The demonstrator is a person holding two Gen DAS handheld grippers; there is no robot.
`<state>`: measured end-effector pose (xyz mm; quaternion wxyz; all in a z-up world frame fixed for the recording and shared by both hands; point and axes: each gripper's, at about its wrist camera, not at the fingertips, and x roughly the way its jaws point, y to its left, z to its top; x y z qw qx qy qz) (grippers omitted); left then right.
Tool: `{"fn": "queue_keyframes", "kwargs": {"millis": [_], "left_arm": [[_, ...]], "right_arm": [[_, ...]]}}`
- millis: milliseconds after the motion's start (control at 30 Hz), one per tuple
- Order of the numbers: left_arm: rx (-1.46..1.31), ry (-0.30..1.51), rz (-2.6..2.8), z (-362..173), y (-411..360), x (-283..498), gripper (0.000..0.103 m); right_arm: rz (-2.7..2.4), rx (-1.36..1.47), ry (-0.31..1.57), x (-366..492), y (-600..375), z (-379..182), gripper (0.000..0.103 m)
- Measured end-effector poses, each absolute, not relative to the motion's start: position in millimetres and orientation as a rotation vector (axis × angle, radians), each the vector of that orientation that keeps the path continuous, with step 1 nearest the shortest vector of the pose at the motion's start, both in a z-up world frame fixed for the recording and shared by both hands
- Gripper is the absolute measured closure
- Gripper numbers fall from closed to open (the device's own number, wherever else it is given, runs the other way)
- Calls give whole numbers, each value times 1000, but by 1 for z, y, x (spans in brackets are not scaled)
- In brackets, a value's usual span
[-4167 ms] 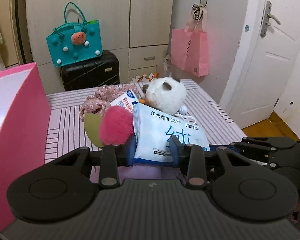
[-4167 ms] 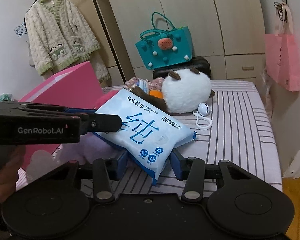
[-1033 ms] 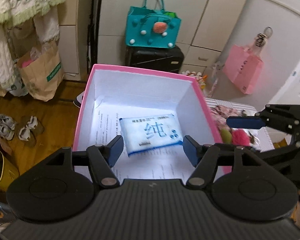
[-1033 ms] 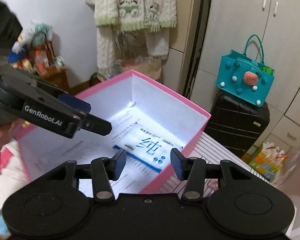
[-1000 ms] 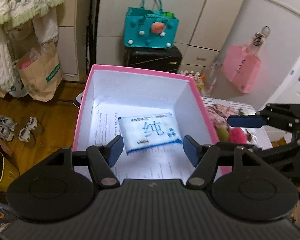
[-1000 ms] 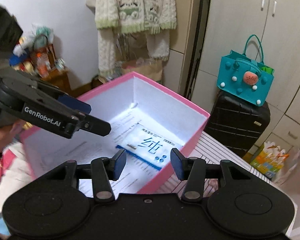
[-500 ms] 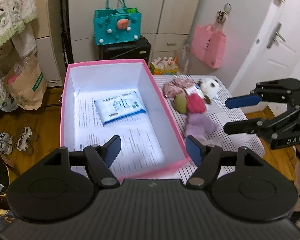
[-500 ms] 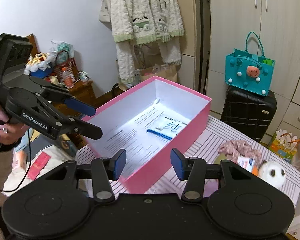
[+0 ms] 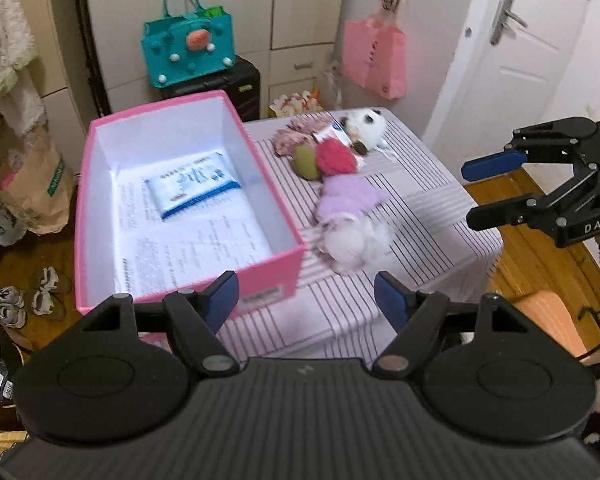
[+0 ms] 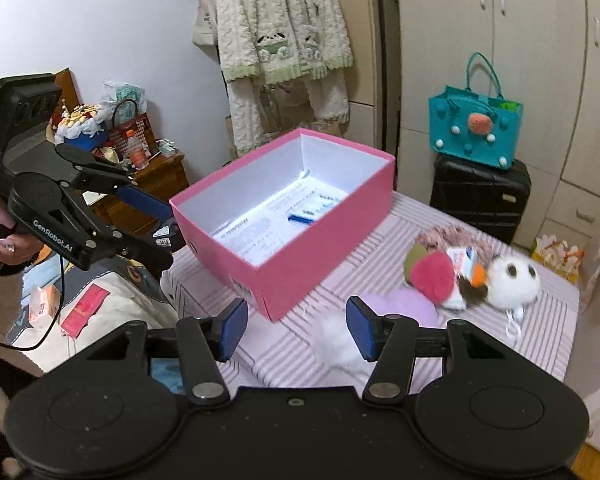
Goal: Organize soft objects
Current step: 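Grasp the pink pompom plush with the left gripper while the right grasps the small white wipes pack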
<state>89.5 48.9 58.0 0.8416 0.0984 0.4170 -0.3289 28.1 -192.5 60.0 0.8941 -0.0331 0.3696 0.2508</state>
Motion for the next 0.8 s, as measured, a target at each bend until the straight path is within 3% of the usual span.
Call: {"fn": "queue_keyframes", "kwargs": {"millis": [433, 800], "left_arm": [[268, 789, -805, 40, -17, 67, 29], [234, 586, -746, 11, -71, 89, 29]], "right_arm": [[488, -57, 765, 10, -229, 26, 40], [409, -88, 669, 40, -270, -8, 38]]}}
